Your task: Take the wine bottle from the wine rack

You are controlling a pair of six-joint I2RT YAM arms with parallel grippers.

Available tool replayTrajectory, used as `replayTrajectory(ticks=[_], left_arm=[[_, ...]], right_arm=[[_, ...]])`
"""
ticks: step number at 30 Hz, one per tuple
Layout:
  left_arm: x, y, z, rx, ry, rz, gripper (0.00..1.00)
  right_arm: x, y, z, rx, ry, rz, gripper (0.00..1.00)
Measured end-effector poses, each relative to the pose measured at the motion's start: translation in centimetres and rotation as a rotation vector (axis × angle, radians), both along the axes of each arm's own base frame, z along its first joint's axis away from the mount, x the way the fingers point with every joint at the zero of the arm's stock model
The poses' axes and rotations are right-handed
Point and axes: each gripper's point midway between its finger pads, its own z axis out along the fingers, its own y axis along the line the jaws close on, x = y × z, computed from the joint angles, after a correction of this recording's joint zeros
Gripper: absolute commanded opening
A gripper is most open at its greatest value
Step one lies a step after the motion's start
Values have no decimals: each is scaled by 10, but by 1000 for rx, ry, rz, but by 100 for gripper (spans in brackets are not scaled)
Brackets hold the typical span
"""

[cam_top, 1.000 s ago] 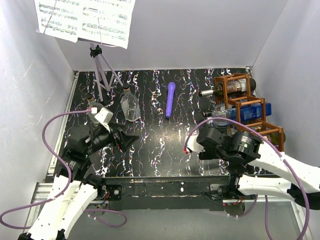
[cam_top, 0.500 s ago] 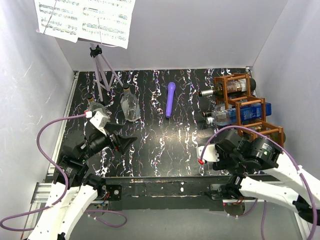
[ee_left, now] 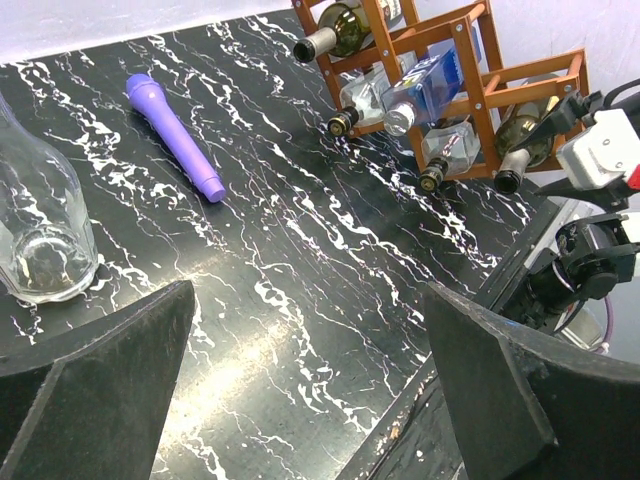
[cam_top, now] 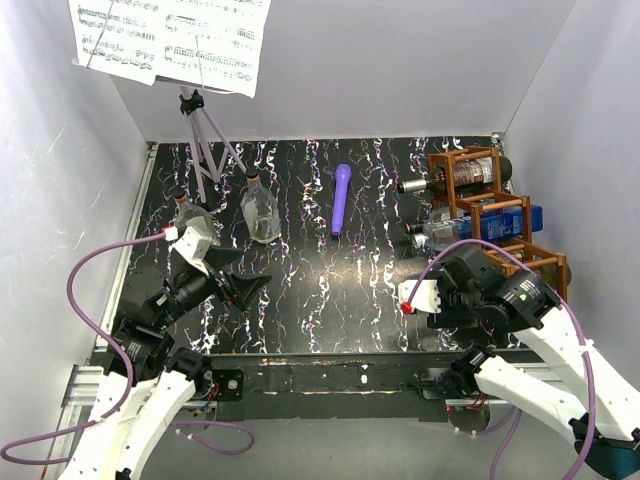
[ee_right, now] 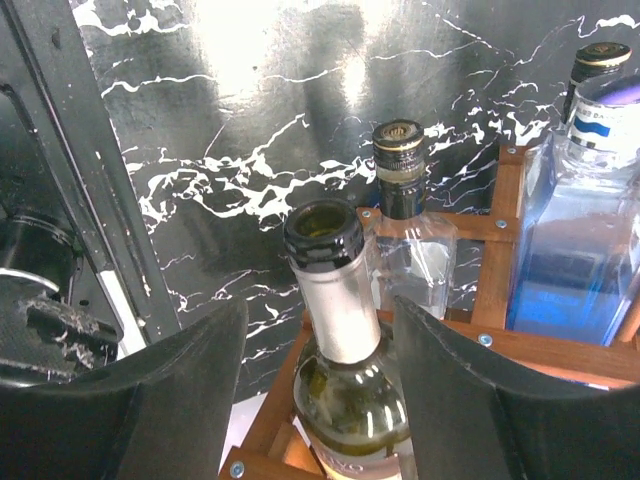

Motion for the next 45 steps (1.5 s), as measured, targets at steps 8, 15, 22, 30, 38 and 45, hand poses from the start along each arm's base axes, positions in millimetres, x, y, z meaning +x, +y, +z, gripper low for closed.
replayTrajectory(ticks=[8, 15, 22, 30, 38, 45], left_arm=[[-2, 3, 5, -7, -23, 13, 98], [-2, 3, 5, -7, -23, 13, 98], [-2, 3, 5, -8, -22, 14, 98], [-2, 3, 5, -7, -23, 13, 98], [-2, 3, 5, -8, -24, 14, 98], [-2, 3, 5, -8, -25, 14, 98]], right_arm=[[8, 0, -14, 8, 2, -20, 62], [11, -4, -28, 24, -27, -39, 62], [19, -6, -40, 30, -77, -29, 60], [24, -9, -44, -3, -70, -32, 59], [30, -17, -42, -34, -94, -46, 63], [35, -17, -38, -22, -126, -50, 54]])
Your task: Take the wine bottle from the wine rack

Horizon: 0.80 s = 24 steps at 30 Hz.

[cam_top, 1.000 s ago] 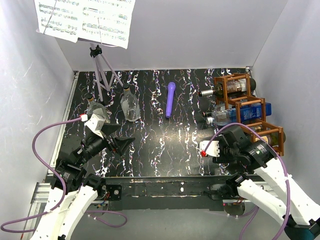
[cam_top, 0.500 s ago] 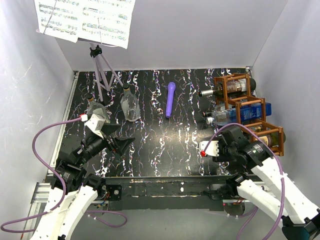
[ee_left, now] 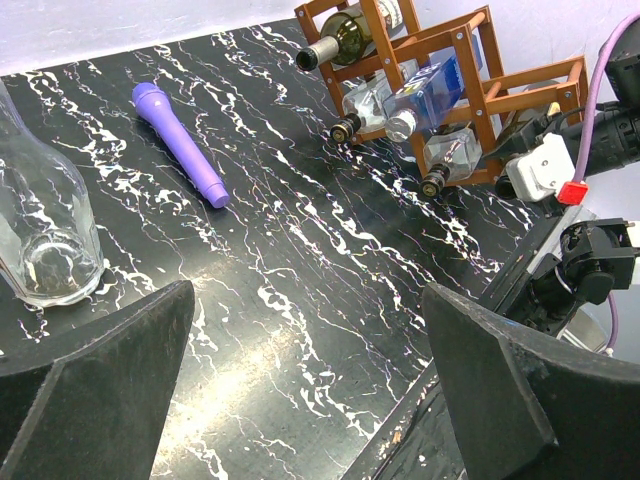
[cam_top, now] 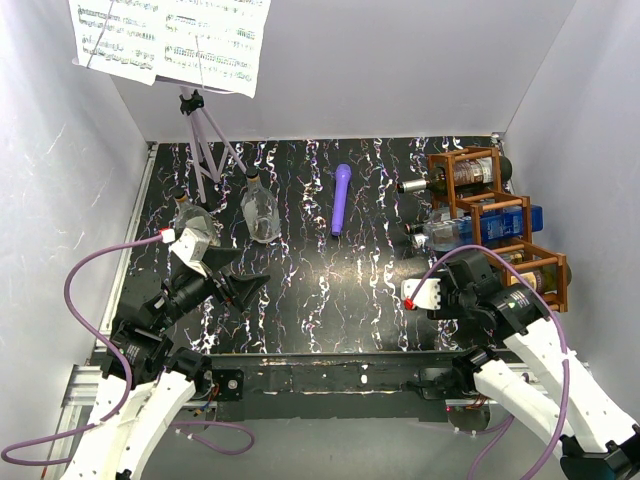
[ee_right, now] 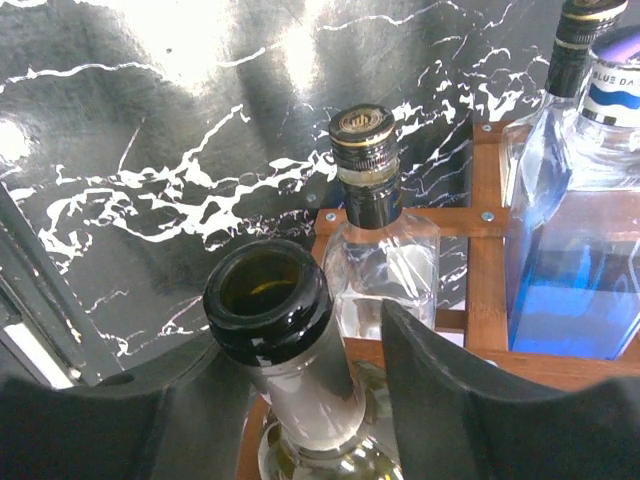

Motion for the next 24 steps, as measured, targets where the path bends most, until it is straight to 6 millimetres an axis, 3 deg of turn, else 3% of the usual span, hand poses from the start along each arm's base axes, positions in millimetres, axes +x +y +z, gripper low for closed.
replayTrajectory(ticks=[8, 15, 24], left_arm=[[0, 0, 0, 0, -1, 0, 98], [1, 0, 0, 0, -1, 3, 98], [1, 0, 1, -1, -5, 3, 98]], right_arm=[[3, 1, 1, -21, -15, 41, 37], [4, 1, 2, -20, -27, 43, 5], [3, 0, 6, -18, -40, 47, 1]])
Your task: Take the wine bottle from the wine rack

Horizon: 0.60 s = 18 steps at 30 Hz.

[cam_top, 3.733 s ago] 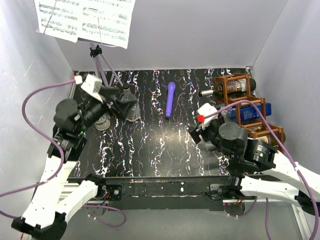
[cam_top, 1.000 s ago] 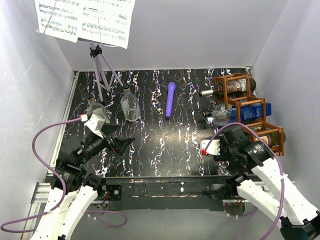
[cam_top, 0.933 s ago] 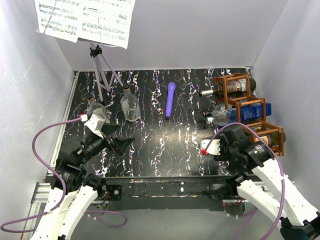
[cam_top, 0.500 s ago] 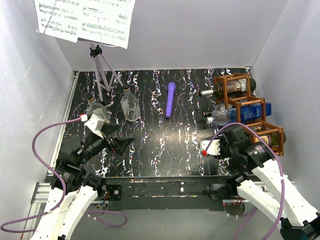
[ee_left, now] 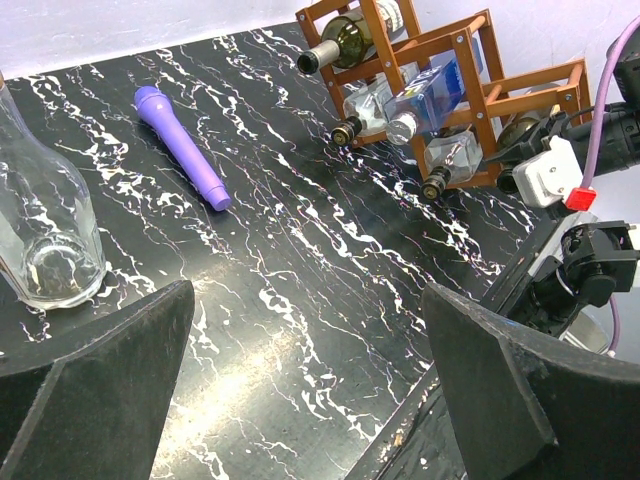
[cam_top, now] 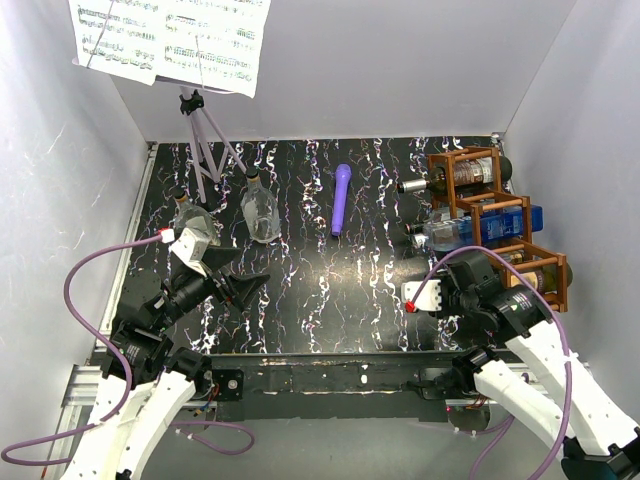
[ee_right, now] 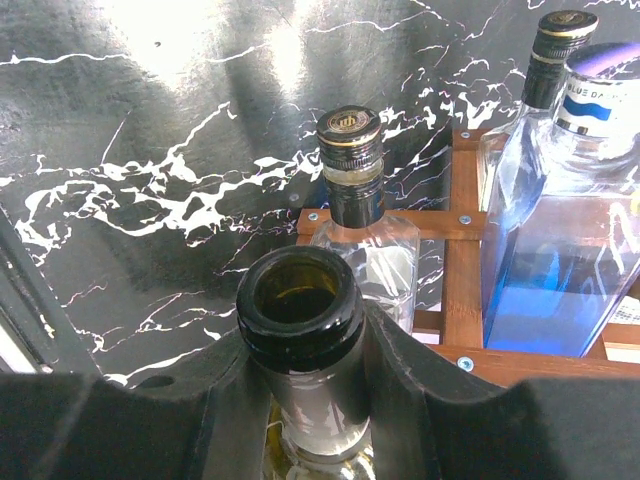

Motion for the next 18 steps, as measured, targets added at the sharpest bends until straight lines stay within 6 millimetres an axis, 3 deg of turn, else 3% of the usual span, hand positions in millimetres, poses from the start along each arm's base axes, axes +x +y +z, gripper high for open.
replayTrajectory(ticks=[18], left_arm=[[1, 0, 3, -5, -14, 1, 98]], right_arm=[[-9, 8, 4, -105, 83, 88, 1]])
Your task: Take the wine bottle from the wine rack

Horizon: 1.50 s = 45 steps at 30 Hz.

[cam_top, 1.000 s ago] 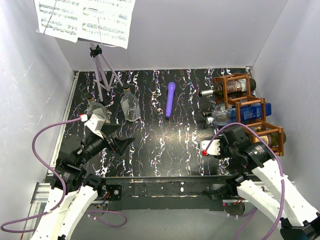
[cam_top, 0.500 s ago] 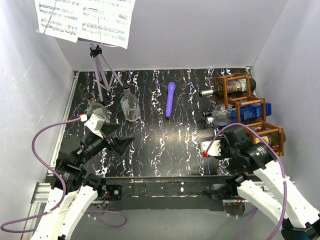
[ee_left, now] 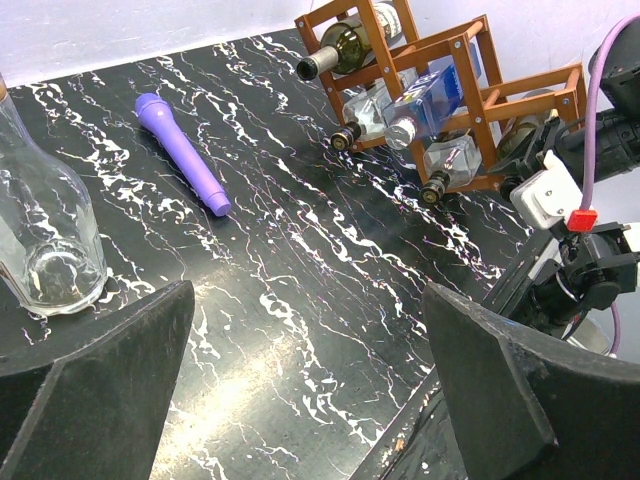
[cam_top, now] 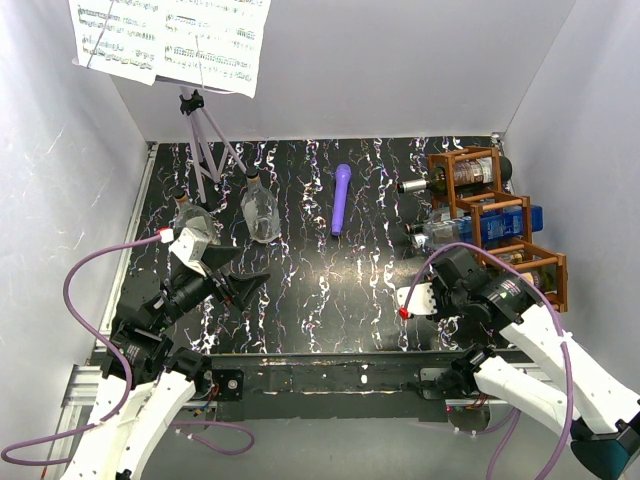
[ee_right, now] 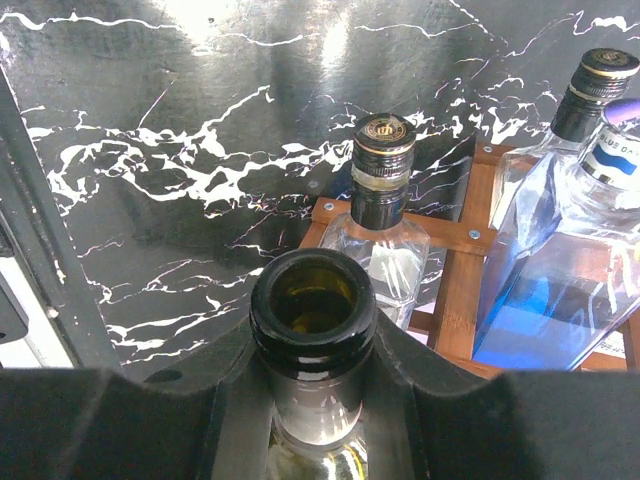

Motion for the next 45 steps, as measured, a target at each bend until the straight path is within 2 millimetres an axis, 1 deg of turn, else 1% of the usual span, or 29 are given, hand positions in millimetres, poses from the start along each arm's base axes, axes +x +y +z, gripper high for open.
replayTrajectory(ticks=[11, 25, 31, 37, 45], left_arm=[[0, 0, 0, 0, 0, 0, 98], [0, 0, 0, 0, -1, 0, 98], [0, 1, 0, 0, -2, 5, 98], [0, 1, 2, -2, -9, 8, 98], [-1, 2, 2, -3, -14, 10, 98]], right_arm=[[-4, 1, 1, -27, 19, 18, 1], [-12, 21, 0, -70, 111, 56, 1], [-12, 34, 8, -58, 114, 69, 1], [-13, 41, 13, -60, 124, 70, 1], [-14, 46, 12, -80, 159, 27, 1]])
